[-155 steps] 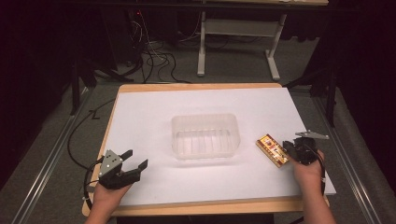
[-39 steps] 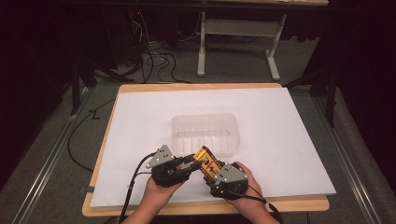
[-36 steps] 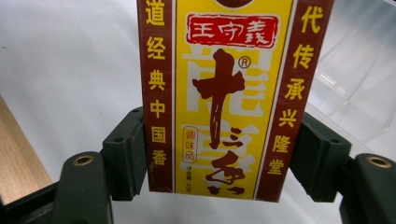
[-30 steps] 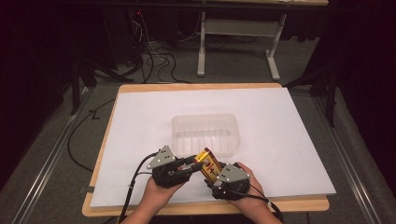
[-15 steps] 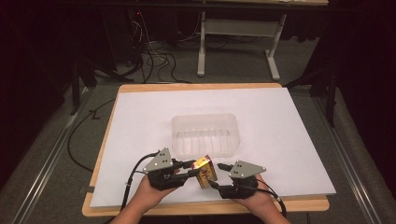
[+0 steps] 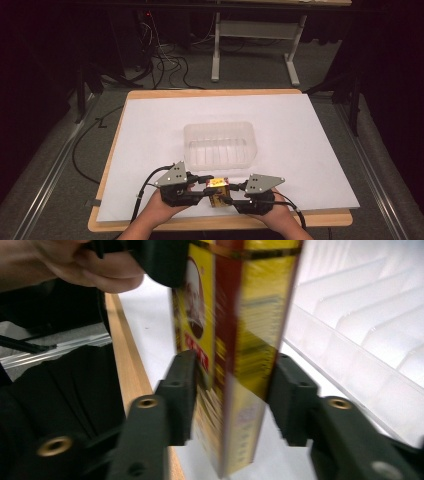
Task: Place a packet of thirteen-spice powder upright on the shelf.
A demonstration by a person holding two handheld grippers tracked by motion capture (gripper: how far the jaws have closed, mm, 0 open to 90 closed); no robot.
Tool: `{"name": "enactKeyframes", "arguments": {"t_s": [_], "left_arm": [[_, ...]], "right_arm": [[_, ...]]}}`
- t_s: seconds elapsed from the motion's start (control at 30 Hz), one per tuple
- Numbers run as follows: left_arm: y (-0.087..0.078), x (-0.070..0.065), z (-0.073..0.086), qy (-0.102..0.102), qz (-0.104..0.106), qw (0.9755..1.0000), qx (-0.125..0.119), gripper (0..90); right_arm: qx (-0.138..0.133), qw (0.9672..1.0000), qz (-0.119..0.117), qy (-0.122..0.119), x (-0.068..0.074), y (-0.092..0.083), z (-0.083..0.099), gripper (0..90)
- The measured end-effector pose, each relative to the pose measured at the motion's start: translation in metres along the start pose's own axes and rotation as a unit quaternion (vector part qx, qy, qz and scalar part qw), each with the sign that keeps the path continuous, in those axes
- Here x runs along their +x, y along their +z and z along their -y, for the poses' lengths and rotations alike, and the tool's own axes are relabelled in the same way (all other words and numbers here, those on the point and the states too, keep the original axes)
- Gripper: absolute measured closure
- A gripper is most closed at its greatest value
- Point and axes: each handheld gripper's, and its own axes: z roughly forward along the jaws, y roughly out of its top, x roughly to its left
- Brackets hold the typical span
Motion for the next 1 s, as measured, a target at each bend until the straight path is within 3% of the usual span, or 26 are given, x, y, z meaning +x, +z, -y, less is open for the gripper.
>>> {"name": "enactKeyframes", "arguments": {"t_s": [0.07,0.3,0.53,0.7,0.8,0.87,1.0], "left_arm": [[0.001,0.001,0.001,0.000,-0.004,1.0000,0.001,51.2],[-0.008,0.003,0.003,0.006,-0.076,0.9969,-0.018,32.9],[-0.034,0.012,0.009,0.004,-0.134,0.9908,-0.018,28.3],[-0.050,0.023,0.016,-0.009,-0.175,0.9843,-0.016,28.6],[-0.055,0.031,0.022,-0.026,-0.202,0.9789,-0.014,30.6],[-0.054,0.038,0.026,-0.029,-0.229,0.9730,-0.002,31.5],[-0.058,0.047,0.031,-0.052,-0.254,0.9658,-0.002,31.4]], "right_arm": [[0.004,1.0000,-0.005,-0.006,0.002,0.000,-0.001,67.1],[0.009,0.9997,0.021,-0.004,0.000,-0.002,0.000,68.7],[-0.010,0.9964,0.081,0.022,-0.007,-0.017,0.001,68.8],[-0.026,0.9905,0.125,0.051,-0.013,-0.028,0.000,68.8],[-0.035,0.9857,0.153,0.061,-0.015,-0.035,-0.002,68.8],[-0.043,0.9818,0.170,0.071,-0.016,-0.039,-0.003,68.8],[-0.055,0.9733,0.206,0.084,-0.019,-0.046,-0.006,68.8]]}}
